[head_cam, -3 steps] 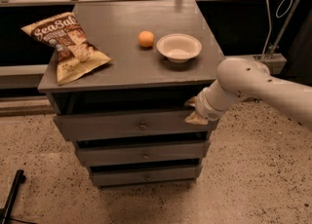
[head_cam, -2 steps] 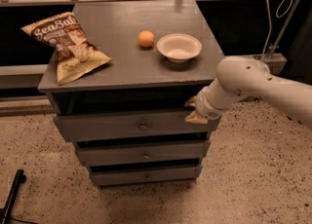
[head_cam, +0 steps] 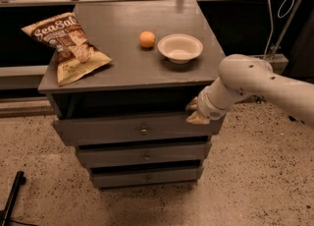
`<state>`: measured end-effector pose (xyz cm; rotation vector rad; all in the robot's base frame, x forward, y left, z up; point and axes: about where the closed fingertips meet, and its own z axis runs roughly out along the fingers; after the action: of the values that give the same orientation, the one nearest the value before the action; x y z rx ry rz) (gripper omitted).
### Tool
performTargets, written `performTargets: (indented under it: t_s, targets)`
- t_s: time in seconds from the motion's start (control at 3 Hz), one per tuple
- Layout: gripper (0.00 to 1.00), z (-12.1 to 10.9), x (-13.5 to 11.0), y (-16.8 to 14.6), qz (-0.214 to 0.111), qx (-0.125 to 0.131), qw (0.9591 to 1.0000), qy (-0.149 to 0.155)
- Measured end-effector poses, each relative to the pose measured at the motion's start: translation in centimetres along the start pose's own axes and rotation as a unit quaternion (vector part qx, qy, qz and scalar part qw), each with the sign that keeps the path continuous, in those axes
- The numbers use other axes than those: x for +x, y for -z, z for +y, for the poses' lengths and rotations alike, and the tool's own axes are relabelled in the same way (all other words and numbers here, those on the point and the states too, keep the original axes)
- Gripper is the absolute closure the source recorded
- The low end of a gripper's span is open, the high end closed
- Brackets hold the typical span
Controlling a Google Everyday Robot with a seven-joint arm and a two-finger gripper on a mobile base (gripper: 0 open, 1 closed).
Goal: Open top drawer
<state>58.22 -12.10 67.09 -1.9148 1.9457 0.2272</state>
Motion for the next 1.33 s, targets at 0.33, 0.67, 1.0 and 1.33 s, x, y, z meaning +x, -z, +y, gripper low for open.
performTargets:
  t_s: [0.33,0.67,1.0,1.33]
  targets:
    - [1.00,-0.17,-0.13,0.24,0.000,0.000,1.0000,0.000]
    - [1.00,0.17,-0.38,0.25,-0.003,-0.007,1.0000,0.000]
    - [1.00,0.80,-0.60,0.32,-0.007,-0.018,0.9998,0.001]
    - [1.00,0.57,-0.73,0.54,-0.007,-0.018,0.9998,0.001]
